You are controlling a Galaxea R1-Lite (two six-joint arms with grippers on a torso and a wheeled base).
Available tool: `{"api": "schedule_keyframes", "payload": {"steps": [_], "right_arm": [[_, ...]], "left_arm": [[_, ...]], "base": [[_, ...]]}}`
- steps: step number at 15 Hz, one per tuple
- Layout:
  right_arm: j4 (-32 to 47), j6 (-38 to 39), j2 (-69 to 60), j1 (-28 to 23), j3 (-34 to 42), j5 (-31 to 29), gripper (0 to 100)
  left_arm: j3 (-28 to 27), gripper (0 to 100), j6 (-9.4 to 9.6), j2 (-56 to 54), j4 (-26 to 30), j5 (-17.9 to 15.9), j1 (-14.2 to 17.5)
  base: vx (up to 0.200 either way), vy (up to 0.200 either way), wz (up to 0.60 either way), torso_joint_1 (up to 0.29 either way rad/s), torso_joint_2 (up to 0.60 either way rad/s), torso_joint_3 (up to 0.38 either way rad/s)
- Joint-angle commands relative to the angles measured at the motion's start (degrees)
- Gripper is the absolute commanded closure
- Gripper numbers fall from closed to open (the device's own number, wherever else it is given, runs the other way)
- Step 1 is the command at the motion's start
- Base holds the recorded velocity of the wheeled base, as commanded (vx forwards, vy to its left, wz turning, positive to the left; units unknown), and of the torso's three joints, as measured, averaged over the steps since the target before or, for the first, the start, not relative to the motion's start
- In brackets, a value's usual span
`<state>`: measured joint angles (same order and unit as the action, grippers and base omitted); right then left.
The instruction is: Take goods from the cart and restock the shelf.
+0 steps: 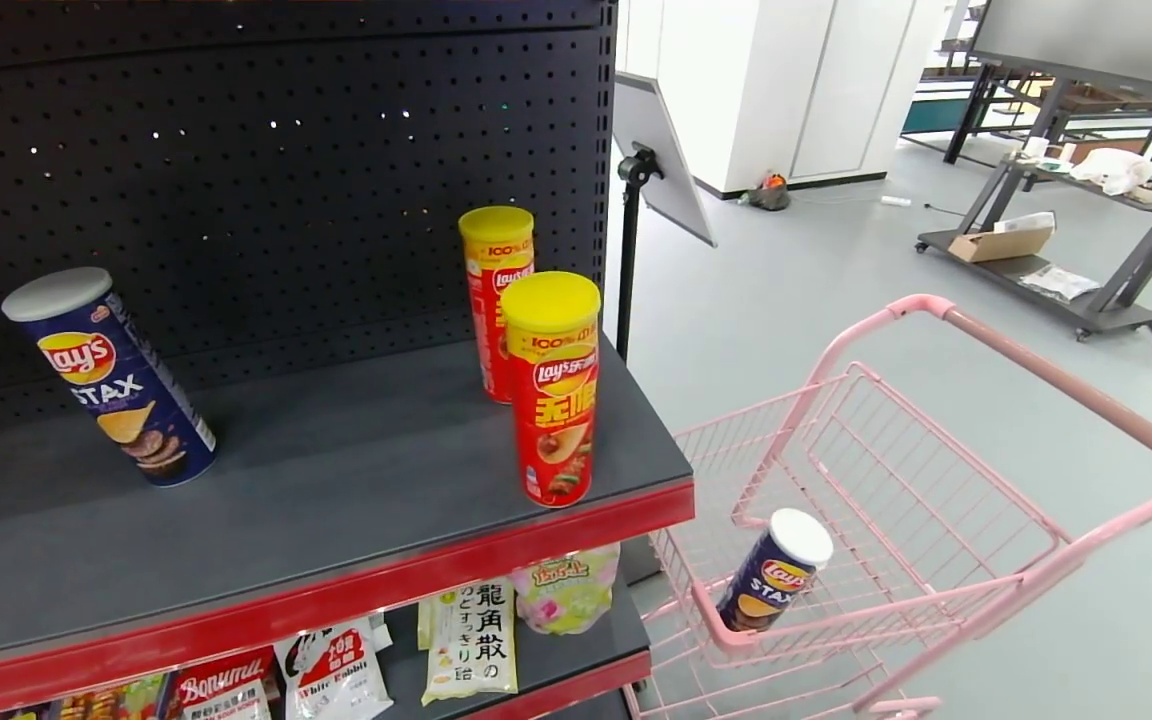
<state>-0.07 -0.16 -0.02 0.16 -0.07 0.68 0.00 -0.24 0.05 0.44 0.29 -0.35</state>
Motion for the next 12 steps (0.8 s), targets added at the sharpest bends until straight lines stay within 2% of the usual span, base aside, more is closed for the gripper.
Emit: {"api": "schedule_keyframes", "payload": {"steps": [1, 12], "right_arm": [[-0.01, -0.02, 0.02, 0.02, -0.01, 0.02, 0], [-0.01, 0.07, 0.02, 0.02, -0.01, 0.02, 0]], "left_arm": [[0.0, 0, -0.02, 0.04, 0.0, 0.06, 0.0], [0.0, 0, -0.02, 0.04, 0.0, 0.06, 0.0]], "base": [[0.0, 0.0, 0.0, -0.154, 0.35, 0.188], [0.0, 0.0, 0.0, -0.145, 0.36, 0.217]]}}
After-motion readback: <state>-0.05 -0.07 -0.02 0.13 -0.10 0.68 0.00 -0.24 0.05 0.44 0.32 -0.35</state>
